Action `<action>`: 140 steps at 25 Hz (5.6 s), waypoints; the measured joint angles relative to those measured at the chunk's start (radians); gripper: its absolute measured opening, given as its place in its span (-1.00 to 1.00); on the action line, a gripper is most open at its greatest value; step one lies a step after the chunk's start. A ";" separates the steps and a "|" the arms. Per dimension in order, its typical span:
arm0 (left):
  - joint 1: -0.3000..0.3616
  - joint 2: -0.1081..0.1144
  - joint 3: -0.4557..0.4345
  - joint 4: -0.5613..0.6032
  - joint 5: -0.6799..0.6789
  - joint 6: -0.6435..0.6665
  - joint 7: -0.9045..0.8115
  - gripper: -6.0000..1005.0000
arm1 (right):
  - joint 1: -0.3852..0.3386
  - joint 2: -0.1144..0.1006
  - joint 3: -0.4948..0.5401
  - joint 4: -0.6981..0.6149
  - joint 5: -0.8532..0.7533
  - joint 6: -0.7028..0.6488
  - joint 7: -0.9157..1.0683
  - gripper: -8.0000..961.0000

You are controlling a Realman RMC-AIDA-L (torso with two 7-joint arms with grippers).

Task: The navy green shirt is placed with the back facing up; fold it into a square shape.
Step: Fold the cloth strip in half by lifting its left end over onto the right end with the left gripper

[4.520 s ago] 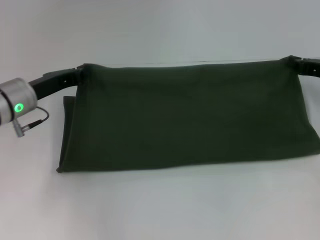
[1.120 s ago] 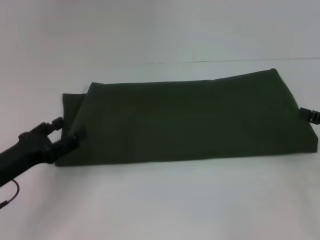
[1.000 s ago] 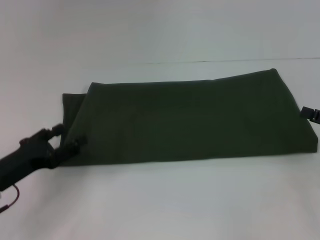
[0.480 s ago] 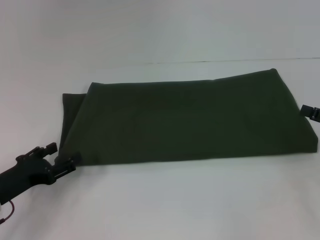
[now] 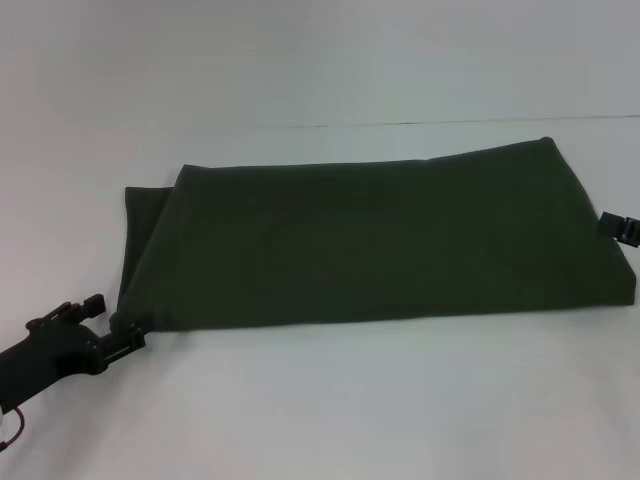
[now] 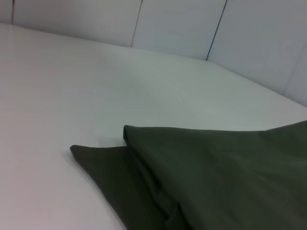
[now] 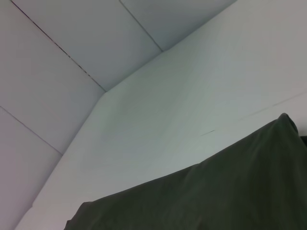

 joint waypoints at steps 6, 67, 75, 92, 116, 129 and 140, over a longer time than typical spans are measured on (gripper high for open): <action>-0.012 0.001 0.005 -0.012 0.000 -0.019 0.003 0.69 | 0.000 0.003 0.002 0.003 -0.001 0.000 0.000 0.43; -0.018 0.002 0.049 0.026 0.002 -0.011 -0.037 -0.94 | 0.005 -0.018 -0.054 0.004 -0.123 0.182 0.103 0.43; -0.018 0.002 0.050 0.026 0.002 -0.009 -0.038 -0.94 | 0.013 -0.004 -0.064 0.012 -0.129 0.188 0.098 0.36; -0.023 0.002 0.050 0.026 0.002 -0.010 -0.036 -0.88 | 0.004 0.001 -0.064 0.025 -0.131 0.198 0.097 -0.19; 0.011 0.002 0.037 0.089 -0.004 0.052 -0.056 -0.76 | -0.030 -0.007 0.006 0.016 -0.122 0.162 0.059 -0.98; 0.023 0.005 0.033 0.106 -0.005 0.045 -0.056 -0.69 | -0.037 -0.008 0.010 0.021 -0.122 0.155 0.053 -0.99; 0.028 0.002 0.028 0.105 -0.006 0.060 -0.054 -0.64 | -0.046 -0.002 0.056 0.016 -0.109 0.079 0.012 -0.91</action>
